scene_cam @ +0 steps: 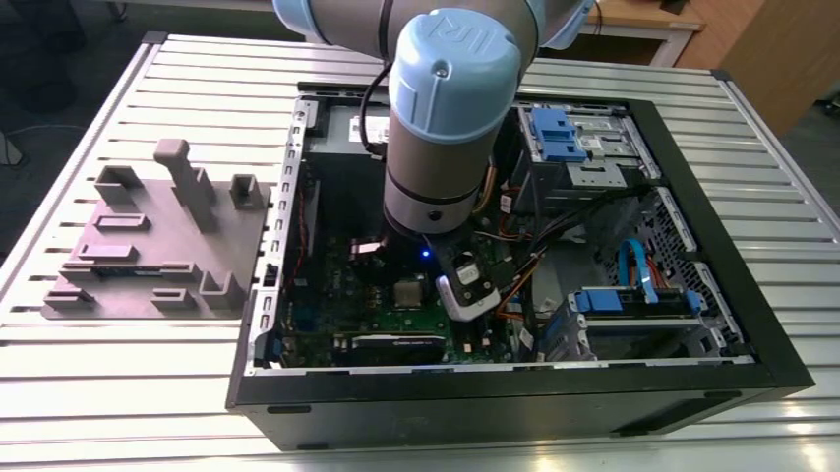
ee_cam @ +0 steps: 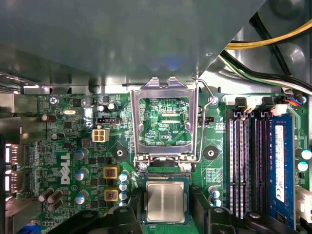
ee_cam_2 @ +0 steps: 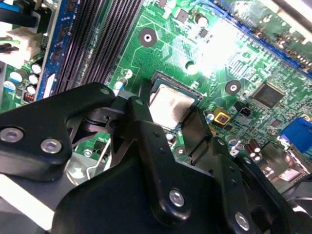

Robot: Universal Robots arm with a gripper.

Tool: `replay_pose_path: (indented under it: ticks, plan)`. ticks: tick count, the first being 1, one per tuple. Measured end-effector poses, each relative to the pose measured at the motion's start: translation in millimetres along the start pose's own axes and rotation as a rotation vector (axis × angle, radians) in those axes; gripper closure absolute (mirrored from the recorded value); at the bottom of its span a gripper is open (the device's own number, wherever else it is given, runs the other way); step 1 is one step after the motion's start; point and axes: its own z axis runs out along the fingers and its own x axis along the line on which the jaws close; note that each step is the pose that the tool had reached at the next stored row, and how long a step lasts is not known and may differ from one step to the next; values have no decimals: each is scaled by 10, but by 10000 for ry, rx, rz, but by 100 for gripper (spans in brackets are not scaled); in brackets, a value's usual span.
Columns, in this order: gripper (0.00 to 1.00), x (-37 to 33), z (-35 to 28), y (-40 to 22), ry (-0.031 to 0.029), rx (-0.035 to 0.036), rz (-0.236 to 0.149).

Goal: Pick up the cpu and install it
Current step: 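Place the cpu into insertion slot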

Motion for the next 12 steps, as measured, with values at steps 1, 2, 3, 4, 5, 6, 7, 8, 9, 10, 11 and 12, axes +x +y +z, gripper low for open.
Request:
replay_pose_path:
  ticks: [1,2,3,4,5,6,7,8,9,10,11,12]
  plan:
    - [47,0,0,0,0,0,0]
    - [47,0,-1,0,2,2,0]
    - [47,0,-2,-1,3,4,0]
    - [47,0,-2,-1,3,4,0]
    - [47,0,-2,-1,3,4,0]
    - [47,0,-4,0,2,2,0]
    - [47,1,-8,0,4,2,1]
    - [47,1,-13,0,6,0,1]
    - [47,1,-20,0,9,1,1]
    - [47,1,-27,0,13,2,1]
    - [47,1,-35,0,16,2,1]
    - [47,2,-47,0,19,3,1]
